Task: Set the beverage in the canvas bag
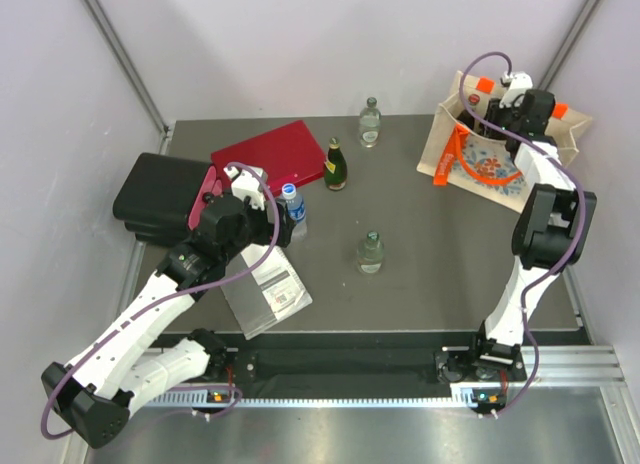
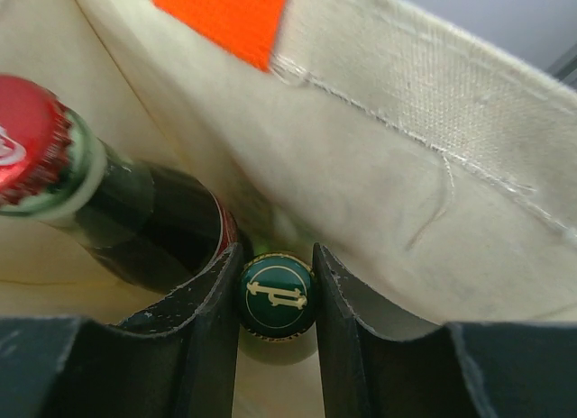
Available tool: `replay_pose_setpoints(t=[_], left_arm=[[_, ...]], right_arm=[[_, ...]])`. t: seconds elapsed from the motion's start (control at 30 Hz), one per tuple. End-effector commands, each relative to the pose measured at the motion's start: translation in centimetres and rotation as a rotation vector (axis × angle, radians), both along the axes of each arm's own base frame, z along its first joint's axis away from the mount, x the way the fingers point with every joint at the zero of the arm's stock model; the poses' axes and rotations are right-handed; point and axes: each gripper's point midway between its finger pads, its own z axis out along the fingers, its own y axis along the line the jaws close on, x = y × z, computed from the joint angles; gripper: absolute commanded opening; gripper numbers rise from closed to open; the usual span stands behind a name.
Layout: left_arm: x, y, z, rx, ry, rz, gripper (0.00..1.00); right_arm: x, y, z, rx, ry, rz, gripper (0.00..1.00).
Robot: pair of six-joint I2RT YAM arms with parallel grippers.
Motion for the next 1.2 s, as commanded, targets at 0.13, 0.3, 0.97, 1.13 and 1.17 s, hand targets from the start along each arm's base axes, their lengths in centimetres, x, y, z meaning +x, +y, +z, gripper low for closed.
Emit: replay_pose_setpoints(t=[0.13, 0.3, 0.97, 1.13, 1.17], left_arm=[[0.4, 0.0, 1.2, -0.013, -0.055, 0.001, 0.94], [0.5, -0.1, 1.0, -0.007, -0.05, 0.002, 0.94], [0.5, 0.2, 1.3, -0.006, -0.061, 0.013, 0.94], [0.5, 0.2, 1.2, -0.004, -0.058, 0.011, 0.94], [0.5, 0.2, 1.1, -0.003, -0.057, 0.014, 0.94]], right_arm=[[2.0, -0.4, 5.8, -0.023, -0.185, 0.015, 0.01], [2.0, -0.3, 4.2, -0.011, -0.156, 0.008, 0.01], [1.4, -0.9, 2.6, 0.027, -0.098, -0.052, 0.34], [1.5, -1.0, 3.5, 0.034, -0.115, -0.065, 0.36], [1.5, -1.0, 3.8, 0.038, -0.119, -0.068, 0.37]])
